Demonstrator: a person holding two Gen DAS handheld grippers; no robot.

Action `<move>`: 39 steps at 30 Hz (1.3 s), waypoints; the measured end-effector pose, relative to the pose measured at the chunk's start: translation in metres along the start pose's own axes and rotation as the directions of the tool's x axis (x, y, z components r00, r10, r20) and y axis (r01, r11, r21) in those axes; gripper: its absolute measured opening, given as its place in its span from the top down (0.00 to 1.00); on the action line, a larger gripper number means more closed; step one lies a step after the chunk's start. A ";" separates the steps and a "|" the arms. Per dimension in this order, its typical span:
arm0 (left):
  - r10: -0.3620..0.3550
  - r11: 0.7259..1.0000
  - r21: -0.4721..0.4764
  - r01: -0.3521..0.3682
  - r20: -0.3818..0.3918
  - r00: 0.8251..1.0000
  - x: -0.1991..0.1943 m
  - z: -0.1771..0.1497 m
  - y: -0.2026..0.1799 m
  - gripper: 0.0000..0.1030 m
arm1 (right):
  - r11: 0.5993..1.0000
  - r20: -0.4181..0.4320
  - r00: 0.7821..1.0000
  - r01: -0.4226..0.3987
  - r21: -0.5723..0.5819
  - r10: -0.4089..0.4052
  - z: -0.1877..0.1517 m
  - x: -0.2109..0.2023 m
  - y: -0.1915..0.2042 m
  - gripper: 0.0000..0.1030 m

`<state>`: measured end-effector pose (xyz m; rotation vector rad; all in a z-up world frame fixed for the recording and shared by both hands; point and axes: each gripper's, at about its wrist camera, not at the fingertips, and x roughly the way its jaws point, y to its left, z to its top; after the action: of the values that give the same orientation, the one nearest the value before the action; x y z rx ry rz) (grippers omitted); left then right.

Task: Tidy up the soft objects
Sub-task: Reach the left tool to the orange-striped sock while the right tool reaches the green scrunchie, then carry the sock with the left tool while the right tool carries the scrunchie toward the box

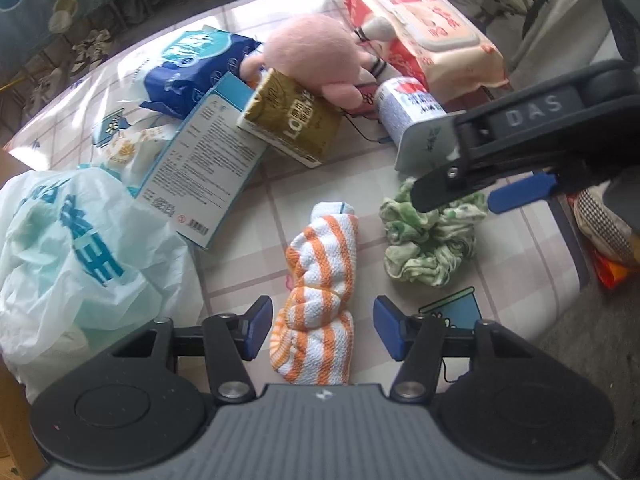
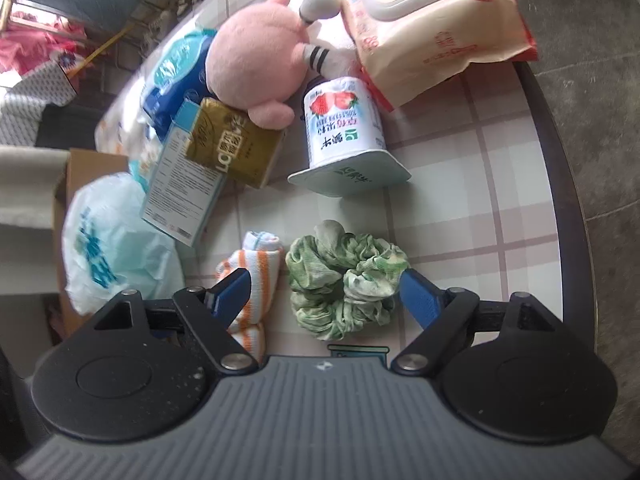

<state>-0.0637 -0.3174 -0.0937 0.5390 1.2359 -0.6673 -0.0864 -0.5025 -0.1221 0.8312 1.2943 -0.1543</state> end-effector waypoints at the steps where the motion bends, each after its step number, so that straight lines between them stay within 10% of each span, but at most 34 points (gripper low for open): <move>1: -0.003 1.000 0.008 0.003 -0.004 1.000 0.002 -0.001 -0.001 0.45 | 1.000 0.002 1.000 0.018 -0.014 -0.018 0.000 0.003 0.003 0.20; 25: 0.038 0.999 0.006 -0.038 -0.001 0.999 0.019 -0.015 0.000 0.46 | 0.958 -0.031 0.980 0.183 -0.219 -0.194 0.005 0.057 0.040 0.17; 39: 0.046 0.999 -0.007 -0.046 -0.006 0.999 0.029 -0.011 -0.006 0.57 | 0.968 -0.009 0.984 0.171 -0.186 -0.175 0.006 0.046 0.023 0.68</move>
<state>-0.0698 -0.3188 -0.1245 0.5625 1.2275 -0.6229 -0.0554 -0.4739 -0.1520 0.5632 1.3824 -0.1601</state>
